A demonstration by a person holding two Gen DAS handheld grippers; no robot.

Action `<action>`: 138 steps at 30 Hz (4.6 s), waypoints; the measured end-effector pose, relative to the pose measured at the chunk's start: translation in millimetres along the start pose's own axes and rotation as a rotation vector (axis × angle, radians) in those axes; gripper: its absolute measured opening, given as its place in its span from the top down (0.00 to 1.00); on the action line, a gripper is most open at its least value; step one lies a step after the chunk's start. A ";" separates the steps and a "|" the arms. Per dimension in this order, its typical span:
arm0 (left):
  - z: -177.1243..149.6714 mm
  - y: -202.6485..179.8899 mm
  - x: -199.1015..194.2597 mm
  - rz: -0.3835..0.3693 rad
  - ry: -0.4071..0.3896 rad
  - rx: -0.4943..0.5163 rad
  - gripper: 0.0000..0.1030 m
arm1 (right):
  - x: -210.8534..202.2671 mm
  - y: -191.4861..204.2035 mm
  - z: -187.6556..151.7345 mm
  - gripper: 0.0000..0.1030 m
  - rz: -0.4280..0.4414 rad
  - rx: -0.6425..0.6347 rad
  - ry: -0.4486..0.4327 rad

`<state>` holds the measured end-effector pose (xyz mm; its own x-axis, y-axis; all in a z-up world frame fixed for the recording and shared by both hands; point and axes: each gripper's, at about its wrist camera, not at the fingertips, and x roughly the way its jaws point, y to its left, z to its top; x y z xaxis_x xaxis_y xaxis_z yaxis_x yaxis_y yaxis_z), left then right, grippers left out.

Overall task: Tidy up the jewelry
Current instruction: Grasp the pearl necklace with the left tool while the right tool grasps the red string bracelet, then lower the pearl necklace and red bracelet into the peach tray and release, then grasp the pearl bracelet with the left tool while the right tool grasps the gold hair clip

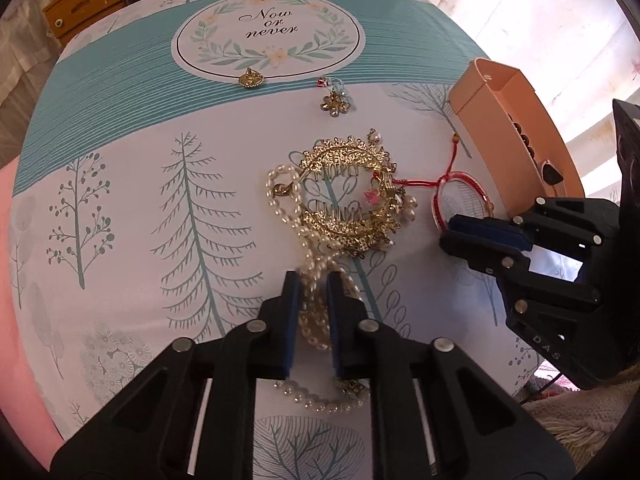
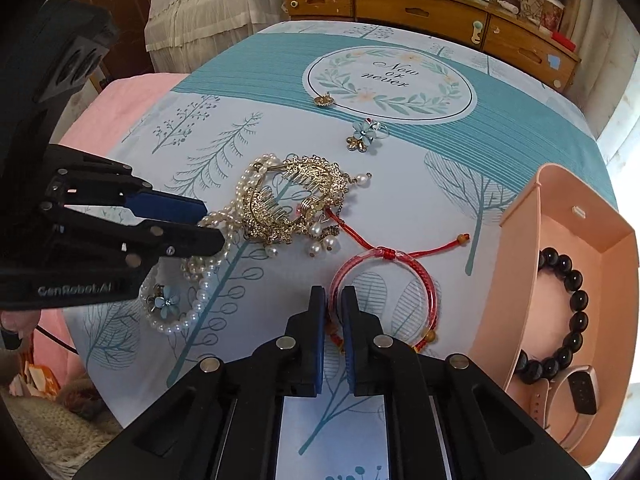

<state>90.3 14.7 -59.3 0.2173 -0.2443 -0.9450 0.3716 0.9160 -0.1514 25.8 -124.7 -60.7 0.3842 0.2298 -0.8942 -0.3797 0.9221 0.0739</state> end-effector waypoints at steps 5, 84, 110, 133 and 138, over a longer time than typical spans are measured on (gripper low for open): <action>5.8 3.6 -3.9 -0.009 -0.012 -0.055 0.94 | -2.8 -8.2 -1.7 0.92 0.035 0.048 -0.011; 47.1 -99.1 -75.5 0.067 -0.362 -0.055 0.55 | -84.9 -172.1 -29.5 0.93 0.057 0.472 -0.301; -58.4 8.1 -89.0 0.159 -0.319 -0.244 0.52 | -97.6 -74.5 -34.7 0.61 0.057 0.291 -0.328; -46.9 24.9 -15.1 0.070 0.064 -0.221 0.62 | -55.2 -17.1 -6.7 0.62 0.149 0.212 -0.176; -35.7 24.0 -9.3 0.072 0.106 -0.199 0.66 | -40.8 -19.0 17.9 0.63 0.180 0.240 -0.140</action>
<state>65.0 50.3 -64.6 0.1365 -0.1511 -0.9790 0.1713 0.9770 -0.1269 32.3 -146.1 -17.7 0.4468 0.4209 -0.7895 -0.2496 0.9060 0.3418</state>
